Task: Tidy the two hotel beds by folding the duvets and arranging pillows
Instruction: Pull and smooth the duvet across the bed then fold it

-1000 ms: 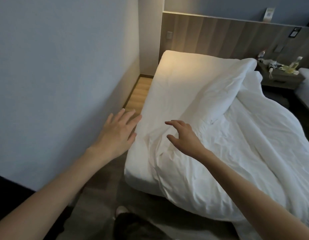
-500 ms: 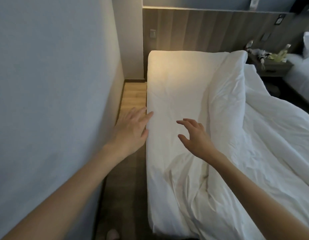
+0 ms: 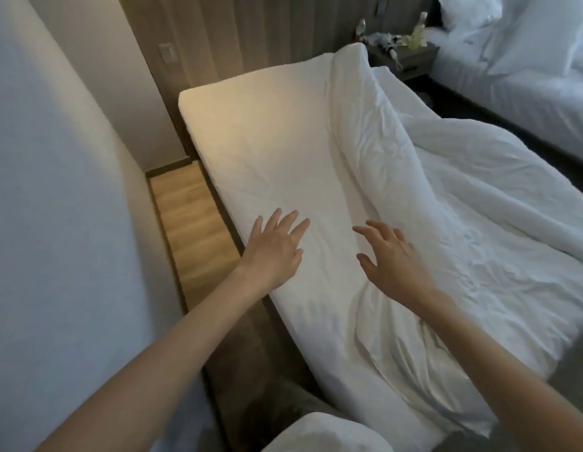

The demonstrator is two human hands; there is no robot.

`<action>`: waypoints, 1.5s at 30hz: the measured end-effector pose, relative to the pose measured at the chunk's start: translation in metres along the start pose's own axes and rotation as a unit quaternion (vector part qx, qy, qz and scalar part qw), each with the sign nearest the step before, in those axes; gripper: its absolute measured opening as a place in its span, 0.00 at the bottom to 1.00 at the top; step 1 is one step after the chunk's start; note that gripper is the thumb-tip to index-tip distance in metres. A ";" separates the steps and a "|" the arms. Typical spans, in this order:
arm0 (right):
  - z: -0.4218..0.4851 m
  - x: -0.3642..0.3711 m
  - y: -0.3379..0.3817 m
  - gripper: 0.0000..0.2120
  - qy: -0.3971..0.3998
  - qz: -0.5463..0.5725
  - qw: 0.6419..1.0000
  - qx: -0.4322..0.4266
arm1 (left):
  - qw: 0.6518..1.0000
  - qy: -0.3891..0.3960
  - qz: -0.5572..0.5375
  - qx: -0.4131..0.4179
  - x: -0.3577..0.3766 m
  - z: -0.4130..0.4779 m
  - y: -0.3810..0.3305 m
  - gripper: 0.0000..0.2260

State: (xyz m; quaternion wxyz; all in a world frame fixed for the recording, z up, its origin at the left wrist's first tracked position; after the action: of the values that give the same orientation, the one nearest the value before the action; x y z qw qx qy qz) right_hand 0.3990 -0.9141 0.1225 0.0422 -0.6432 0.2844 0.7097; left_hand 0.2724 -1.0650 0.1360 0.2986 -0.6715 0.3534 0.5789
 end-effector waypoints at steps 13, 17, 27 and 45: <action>0.168 0.082 -0.075 0.25 0.039 0.047 0.967 0.247 | 0.985 -0.013 0.045 0.168 0.007 0.241 0.076 0.26; 0.232 0.080 -0.092 0.25 0.017 0.050 0.959 0.279 | 0.983 -0.031 0.037 0.175 -0.006 0.322 0.107 0.26; 0.374 0.083 -0.118 0.27 0.003 0.025 0.946 0.322 | 0.996 0.003 -0.005 0.088 0.028 0.496 0.188 0.25; 0.611 0.183 -0.173 0.30 -0.018 0.008 0.859 0.512 | 0.974 0.128 -0.043 0.180 0.137 0.808 0.245 0.31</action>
State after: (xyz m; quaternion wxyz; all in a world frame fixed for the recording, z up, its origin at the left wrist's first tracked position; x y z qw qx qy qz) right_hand -0.1013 -0.5455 -0.1029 0.3653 -0.5156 0.6117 0.4759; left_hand -0.3751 -0.5677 -0.1195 0.3910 -0.6899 0.4581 0.4016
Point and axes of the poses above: each hand's wrist, its own z-axis towards the middle knuckle, its own x-axis out of the palm, y = z × x, the point moved 6 cm from there along z, towards the middle knuckle, and after that the axes turned 1 degree about z, right-handed, at the moved point
